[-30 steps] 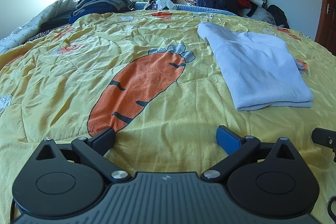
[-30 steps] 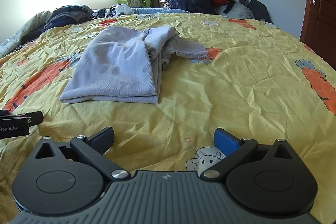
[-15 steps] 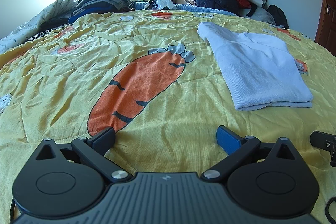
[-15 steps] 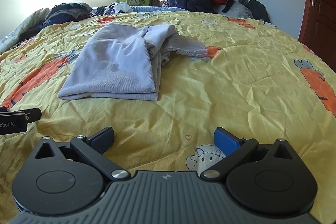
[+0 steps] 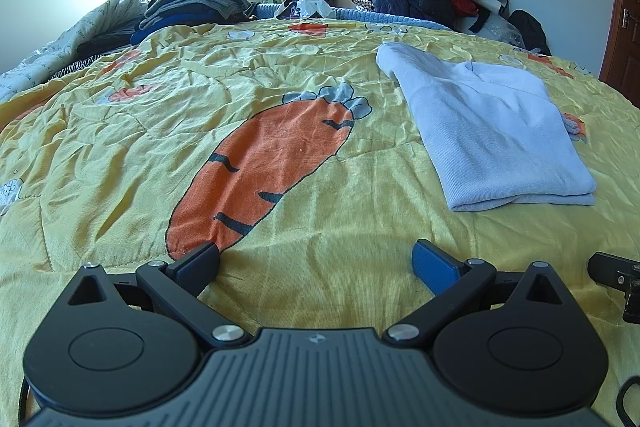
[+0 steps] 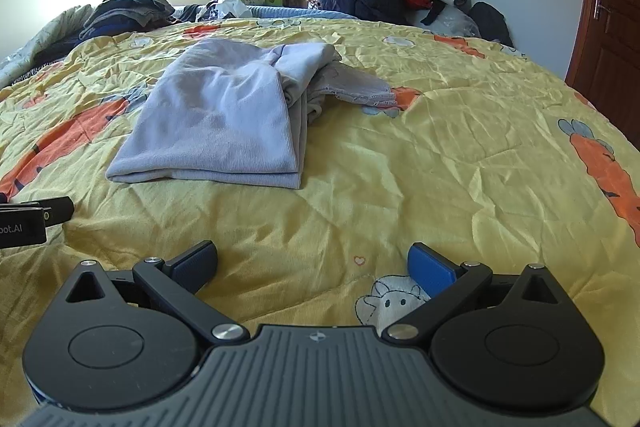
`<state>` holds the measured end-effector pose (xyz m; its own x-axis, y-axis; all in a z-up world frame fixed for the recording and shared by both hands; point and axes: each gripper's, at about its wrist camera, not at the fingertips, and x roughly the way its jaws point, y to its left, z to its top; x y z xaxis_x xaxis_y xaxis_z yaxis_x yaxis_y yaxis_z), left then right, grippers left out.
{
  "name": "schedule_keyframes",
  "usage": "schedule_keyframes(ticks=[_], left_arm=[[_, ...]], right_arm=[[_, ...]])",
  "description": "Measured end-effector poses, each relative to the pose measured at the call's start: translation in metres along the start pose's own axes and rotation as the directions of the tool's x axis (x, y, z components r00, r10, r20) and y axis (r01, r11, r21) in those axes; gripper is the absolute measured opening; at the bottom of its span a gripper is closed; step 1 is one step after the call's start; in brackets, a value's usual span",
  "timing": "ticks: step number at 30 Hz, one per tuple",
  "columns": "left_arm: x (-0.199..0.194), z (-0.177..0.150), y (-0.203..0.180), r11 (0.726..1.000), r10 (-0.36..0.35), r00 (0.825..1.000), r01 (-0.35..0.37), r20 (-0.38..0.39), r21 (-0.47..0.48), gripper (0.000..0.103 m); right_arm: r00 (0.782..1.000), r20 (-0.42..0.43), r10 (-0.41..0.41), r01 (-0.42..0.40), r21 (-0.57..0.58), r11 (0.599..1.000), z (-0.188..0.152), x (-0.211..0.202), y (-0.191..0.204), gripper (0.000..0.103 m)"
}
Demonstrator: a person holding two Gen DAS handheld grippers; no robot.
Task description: Fold small clothes
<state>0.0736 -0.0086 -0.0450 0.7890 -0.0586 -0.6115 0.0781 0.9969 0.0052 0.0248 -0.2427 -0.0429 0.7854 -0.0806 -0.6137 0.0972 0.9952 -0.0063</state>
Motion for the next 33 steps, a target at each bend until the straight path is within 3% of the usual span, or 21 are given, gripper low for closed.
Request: schedule_keyframes(ticks=[14,21,26,33], left_arm=[[0.0,0.0,0.0,1.0,0.0,1.0,0.0,0.0,0.0,0.103],[0.0,0.0,0.0,1.0,0.0,1.0,0.0,0.0,0.0,0.103],[0.0,0.0,0.0,1.0,0.0,1.0,0.0,0.0,0.0,0.103],[0.0,0.0,0.0,1.0,0.0,1.0,0.0,0.0,-0.001,0.103]], right_arm=[[0.999,0.038,-0.009,0.006,0.079,0.997,0.001,-0.003,-0.013,0.102],[0.994,0.088,-0.056,0.057,-0.004,0.998,0.006,-0.009,-0.009,0.102],[0.999,0.027,-0.039,0.039,0.016,0.999,0.003,0.002,-0.014,0.102],[0.999,0.009,-0.031,0.031,0.033,0.999,0.002,0.005,-0.015,0.103]])
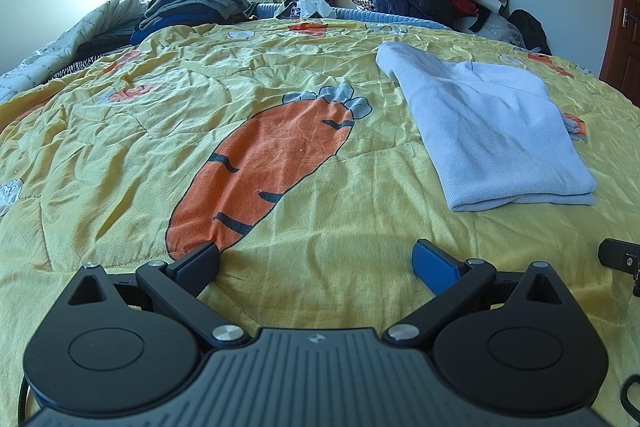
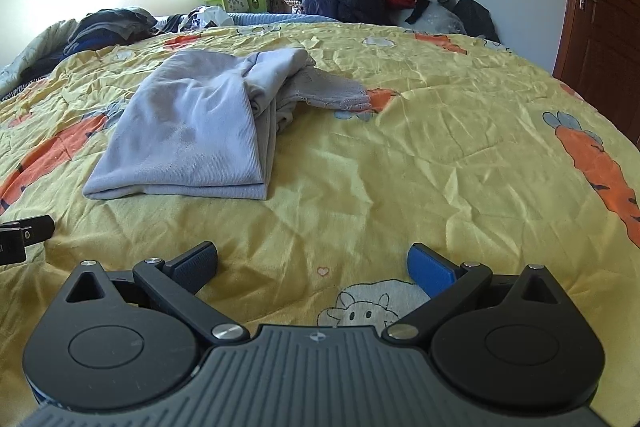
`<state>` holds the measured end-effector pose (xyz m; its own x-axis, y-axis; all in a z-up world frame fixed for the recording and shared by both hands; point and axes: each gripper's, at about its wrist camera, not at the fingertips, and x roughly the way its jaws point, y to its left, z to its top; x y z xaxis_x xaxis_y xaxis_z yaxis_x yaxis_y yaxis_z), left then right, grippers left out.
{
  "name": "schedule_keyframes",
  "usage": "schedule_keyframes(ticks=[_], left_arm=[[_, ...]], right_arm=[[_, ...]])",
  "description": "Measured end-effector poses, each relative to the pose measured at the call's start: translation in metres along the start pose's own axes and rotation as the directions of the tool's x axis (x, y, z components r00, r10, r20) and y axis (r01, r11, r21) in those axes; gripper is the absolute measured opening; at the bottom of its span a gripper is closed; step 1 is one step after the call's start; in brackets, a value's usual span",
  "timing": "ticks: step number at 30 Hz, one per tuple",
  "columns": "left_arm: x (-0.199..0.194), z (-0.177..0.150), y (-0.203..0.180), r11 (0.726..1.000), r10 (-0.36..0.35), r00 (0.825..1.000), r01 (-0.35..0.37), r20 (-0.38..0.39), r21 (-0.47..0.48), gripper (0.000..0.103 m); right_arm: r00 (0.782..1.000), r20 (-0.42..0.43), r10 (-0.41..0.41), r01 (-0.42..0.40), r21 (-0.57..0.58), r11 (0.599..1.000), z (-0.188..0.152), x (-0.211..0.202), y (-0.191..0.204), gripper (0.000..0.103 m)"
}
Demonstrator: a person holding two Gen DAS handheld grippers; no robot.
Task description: Fold small clothes
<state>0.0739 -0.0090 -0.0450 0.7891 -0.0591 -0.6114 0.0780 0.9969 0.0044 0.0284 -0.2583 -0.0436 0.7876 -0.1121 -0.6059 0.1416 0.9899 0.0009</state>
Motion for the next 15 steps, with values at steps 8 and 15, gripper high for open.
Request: schedule_keyframes(ticks=[8,15], left_arm=[[-0.0001,-0.0002,0.0002,1.0,0.0,1.0,0.0,0.0,0.0,0.103],[0.0,-0.0005,0.0003,1.0,0.0,1.0,0.0,0.0,0.0,0.103]], right_arm=[[1.0,-0.004,-0.004,0.004,-0.011,1.0,0.0,0.0003,0.0012,0.103],[1.0,-0.004,-0.003,0.003,-0.011,1.0,0.0,0.0004,0.0012,0.103]])
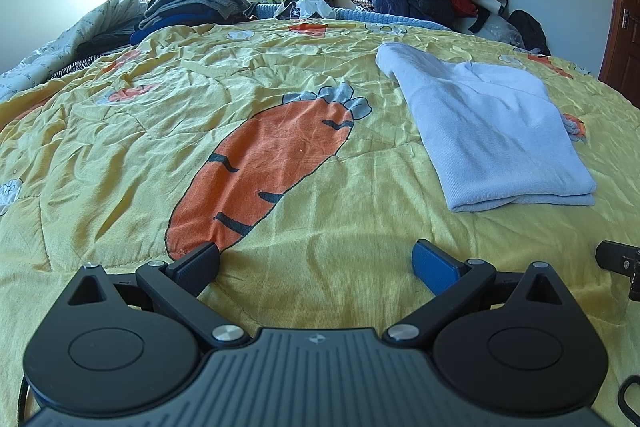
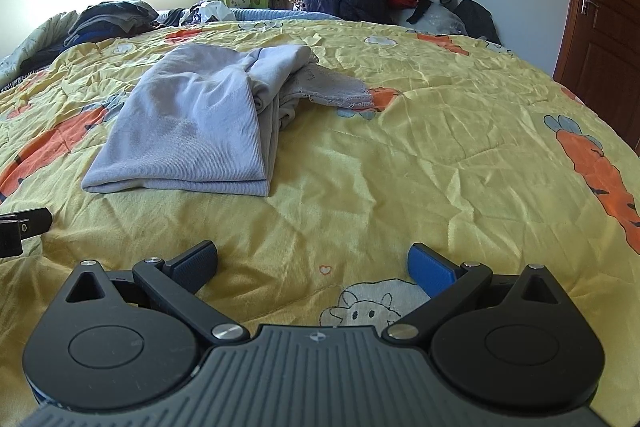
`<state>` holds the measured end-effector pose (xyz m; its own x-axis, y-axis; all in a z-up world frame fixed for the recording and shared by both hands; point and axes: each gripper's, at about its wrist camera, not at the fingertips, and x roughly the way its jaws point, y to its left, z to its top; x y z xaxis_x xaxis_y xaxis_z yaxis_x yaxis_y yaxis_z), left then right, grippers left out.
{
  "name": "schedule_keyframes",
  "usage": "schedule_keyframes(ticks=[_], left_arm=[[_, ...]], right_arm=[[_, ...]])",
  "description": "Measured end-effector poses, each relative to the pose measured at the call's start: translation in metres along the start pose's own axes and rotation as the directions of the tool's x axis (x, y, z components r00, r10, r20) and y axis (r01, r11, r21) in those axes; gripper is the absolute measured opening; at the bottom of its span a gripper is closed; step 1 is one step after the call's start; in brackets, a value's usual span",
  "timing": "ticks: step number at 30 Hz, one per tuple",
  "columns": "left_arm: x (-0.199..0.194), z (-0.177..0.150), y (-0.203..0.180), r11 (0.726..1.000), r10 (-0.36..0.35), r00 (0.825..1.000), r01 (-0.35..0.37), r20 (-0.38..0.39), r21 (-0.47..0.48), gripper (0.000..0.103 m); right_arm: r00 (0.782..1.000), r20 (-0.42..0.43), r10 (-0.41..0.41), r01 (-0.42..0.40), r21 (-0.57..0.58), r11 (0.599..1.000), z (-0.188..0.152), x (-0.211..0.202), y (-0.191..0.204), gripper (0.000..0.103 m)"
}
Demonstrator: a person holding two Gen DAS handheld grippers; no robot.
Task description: Fold small clothes
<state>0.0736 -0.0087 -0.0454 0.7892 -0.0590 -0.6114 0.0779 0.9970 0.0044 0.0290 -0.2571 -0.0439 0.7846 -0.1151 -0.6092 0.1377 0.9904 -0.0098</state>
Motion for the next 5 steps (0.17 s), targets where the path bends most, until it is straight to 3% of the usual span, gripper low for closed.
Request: schedule_keyframes(ticks=[5], left_arm=[[0.0001,-0.0002,0.0004,1.0,-0.001,1.0,0.001,0.0,-0.001,0.103]], right_arm=[[1.0,0.0,0.0,0.0,-0.001,1.0,0.0,0.0001,0.0001,0.103]])
